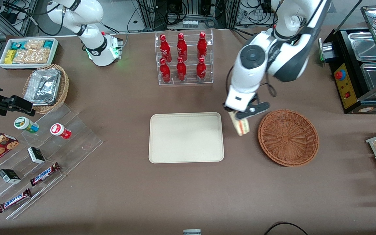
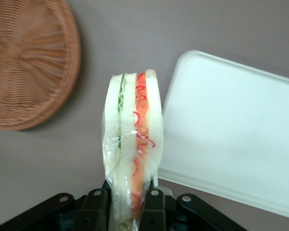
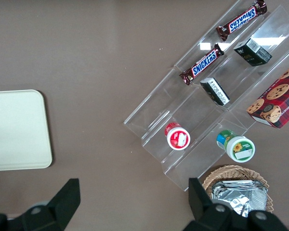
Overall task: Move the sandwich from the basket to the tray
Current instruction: 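Lift the sandwich and carry it over the white tray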
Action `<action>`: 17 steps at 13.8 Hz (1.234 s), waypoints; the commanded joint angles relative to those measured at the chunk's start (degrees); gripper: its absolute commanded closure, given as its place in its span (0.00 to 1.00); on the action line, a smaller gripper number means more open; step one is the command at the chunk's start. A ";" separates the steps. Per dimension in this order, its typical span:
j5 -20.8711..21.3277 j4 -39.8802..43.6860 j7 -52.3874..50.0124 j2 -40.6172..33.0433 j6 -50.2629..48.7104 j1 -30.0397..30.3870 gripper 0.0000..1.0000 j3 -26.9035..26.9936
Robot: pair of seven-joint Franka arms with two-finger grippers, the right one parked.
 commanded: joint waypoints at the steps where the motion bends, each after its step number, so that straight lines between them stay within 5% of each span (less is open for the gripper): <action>1: 1.21 11.00 0.22 10.07 -1.00 -4.02 0.75 0.40; 6: 4.20 20.51 0.05 21.33 1.98 -9.48 0.75 0.49; 17: 11.66 24.12 0.49 32.15 15.52 -13.61 0.72 0.58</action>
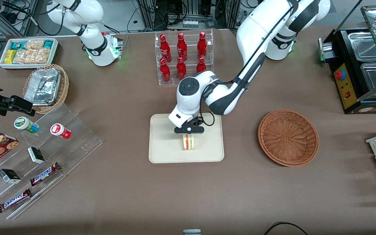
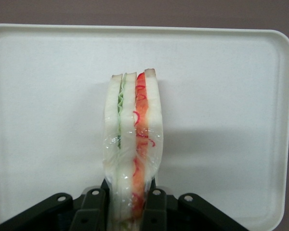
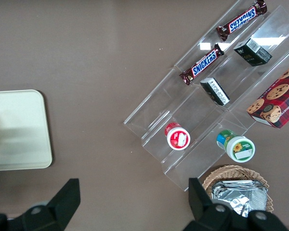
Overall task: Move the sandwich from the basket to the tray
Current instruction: 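Lower the sandwich onto the tray and open the left gripper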
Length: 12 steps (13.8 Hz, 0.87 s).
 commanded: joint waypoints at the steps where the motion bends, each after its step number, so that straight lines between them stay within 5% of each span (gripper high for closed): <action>1: 2.53 2.99 -0.28 2.76 1.08 -1.49 0.72 0.54; 3: 2.98 3.08 -0.37 2.94 1.08 -1.85 0.67 0.62; 4: 2.98 3.08 -0.03 2.94 0.99 -1.85 0.50 0.71; 6: 3.06 2.82 -0.02 2.76 0.55 -1.76 0.01 0.71; 12: 2.36 3.08 -3.78 -4.77 -12.69 -0.80 0.01 0.97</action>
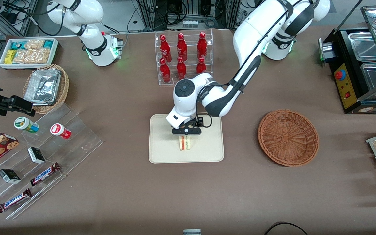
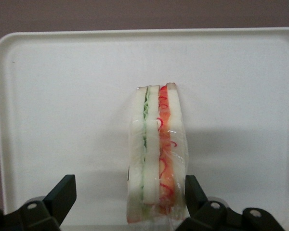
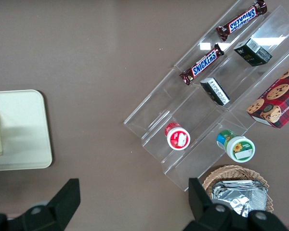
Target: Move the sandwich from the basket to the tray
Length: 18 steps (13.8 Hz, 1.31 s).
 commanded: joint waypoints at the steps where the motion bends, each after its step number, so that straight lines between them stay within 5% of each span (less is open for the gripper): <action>1: 0.02 -0.70 -4.45 -7.23 -7.44 1.46 0.01 0.56; 11: -2.18 -1.05 -10.00 -24.03 -26.08 13.94 0.01 0.65; 18: -7.79 -1.49 10.53 -32.11 -38.21 24.91 0.01 0.74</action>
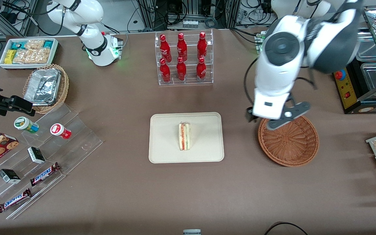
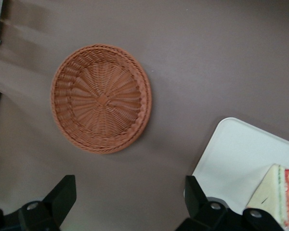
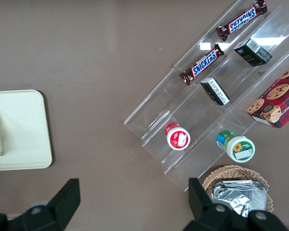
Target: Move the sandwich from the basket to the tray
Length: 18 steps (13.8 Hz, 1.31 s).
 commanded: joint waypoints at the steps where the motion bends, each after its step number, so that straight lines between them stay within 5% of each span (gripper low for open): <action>1: -4.13 -2.18 9.59 -4.83 -2.72 6.18 0.01 -0.35; 5: -8.79 -3.49 25.06 -9.66 -6.94 11.91 0.01 1.22; 8: -13.28 -5.69 37.88 -13.18 -8.61 11.22 0.01 10.00; 12: -13.64 -10.96 54.32 -19.51 -10.03 10.87 0.01 16.16; 18: -10.93 -10.01 54.63 -19.17 -10.29 10.34 0.01 17.50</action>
